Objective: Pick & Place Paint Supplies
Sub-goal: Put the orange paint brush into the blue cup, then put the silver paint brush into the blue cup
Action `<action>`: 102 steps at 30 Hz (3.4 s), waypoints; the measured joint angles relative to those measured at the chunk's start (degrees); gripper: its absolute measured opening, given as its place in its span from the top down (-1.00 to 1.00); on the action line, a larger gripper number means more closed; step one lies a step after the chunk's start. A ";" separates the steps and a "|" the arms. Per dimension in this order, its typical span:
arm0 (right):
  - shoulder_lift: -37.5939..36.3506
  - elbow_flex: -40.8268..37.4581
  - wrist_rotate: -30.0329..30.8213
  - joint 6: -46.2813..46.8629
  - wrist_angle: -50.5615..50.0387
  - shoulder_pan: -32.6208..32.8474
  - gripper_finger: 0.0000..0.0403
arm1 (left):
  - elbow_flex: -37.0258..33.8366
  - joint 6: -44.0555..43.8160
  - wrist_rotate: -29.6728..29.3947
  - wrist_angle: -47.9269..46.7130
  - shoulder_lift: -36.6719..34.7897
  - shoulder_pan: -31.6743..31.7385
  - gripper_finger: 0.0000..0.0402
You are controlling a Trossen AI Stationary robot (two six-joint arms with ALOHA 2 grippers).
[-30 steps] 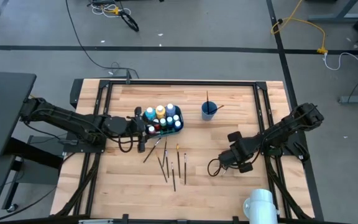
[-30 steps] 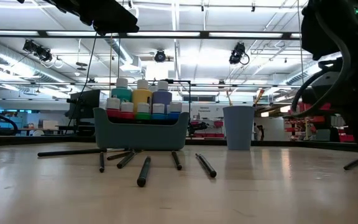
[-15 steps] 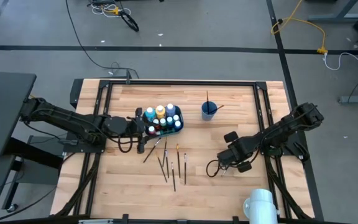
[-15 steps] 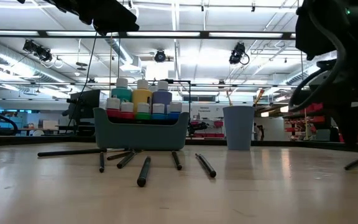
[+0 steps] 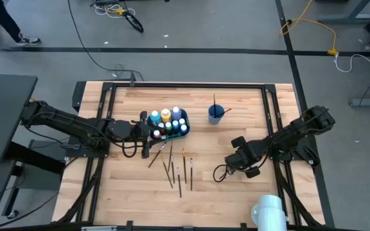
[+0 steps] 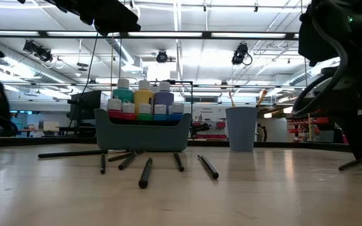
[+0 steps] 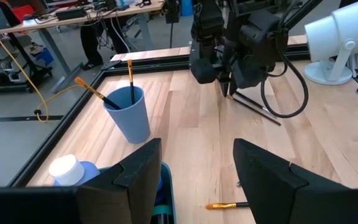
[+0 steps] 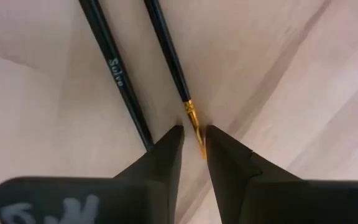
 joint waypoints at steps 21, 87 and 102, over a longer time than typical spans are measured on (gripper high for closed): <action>-0.33 9.52 7.14 -3.76 6.65 -0.13 0.99 | 0.00 0.02 -0.28 0.43 -0.01 0.02 -0.05; -0.38 13.87 60.60 -62.58 2.22 -18.60 0.74 | 0.00 1.75 1.18 1.36 0.01 0.01 -0.05; -0.79 13.93 62.30 -39.84 12.84 -11.28 0.59 | -0.01 -7.25 1.08 -3.97 0.00 0.02 -0.05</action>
